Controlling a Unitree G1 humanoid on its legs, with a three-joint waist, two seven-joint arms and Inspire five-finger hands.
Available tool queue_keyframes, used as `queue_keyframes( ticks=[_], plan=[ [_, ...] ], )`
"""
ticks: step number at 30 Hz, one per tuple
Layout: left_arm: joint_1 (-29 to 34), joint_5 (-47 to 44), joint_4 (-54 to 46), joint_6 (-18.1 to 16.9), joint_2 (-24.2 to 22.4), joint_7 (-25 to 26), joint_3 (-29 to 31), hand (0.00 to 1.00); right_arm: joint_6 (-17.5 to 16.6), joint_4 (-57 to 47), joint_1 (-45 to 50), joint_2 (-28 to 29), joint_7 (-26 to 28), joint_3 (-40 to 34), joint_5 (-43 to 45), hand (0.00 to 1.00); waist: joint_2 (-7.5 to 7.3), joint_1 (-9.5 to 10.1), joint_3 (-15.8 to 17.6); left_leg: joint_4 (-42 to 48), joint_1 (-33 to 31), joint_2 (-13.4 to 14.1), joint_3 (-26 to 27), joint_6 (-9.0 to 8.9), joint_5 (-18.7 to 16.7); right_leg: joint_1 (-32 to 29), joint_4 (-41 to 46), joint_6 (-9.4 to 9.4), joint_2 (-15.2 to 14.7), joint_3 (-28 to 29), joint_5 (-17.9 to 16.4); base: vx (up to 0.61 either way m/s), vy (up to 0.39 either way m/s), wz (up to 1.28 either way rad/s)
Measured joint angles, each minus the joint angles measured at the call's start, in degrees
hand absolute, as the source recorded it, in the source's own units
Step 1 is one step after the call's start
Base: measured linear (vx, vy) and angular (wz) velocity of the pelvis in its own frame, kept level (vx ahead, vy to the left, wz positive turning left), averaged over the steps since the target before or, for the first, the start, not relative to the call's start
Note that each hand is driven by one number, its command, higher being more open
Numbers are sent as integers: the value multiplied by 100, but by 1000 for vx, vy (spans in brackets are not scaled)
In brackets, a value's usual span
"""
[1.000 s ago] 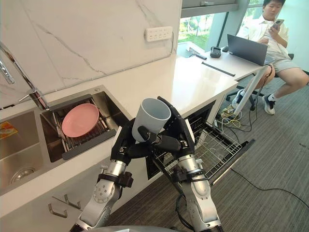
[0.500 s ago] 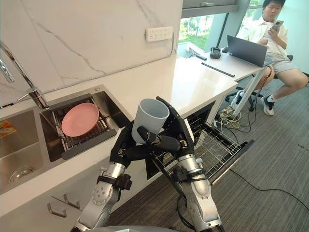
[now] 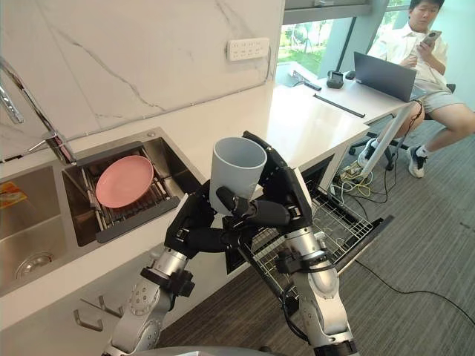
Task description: Walk over to the sink, pick up the cup, carry it to the dishwasher, place the cup inside the dishwasher, then close the dishwasher door
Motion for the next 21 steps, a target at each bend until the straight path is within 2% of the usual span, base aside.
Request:
queue_keyframes(
  ticks=[6,16,21],
  plan=[
    [350,-48,338,300,61,-99,176,100,-202,-56,-1,-23,-66,-727,57,0,4,-19,73,-17,-33,2,23,-14,-9,-36,-10,6,6,9,-5,0,0,0],
    [587,-244,825,421,112,-350,231,100,-257,-136,138,-28,-137,-956,235,0,14,-39,131,-48,-99,0,33,-14,-9,-98,-49,6,7,12,-4,0,0,0],
    [815,-193,1637,573,98,-283,254,100,-257,-138,391,-25,-165,-1199,244,0,16,-46,132,-85,-108,0,44,-14,-9,-133,-73,6,11,17,-4,-1,-2,-1]
  ],
)
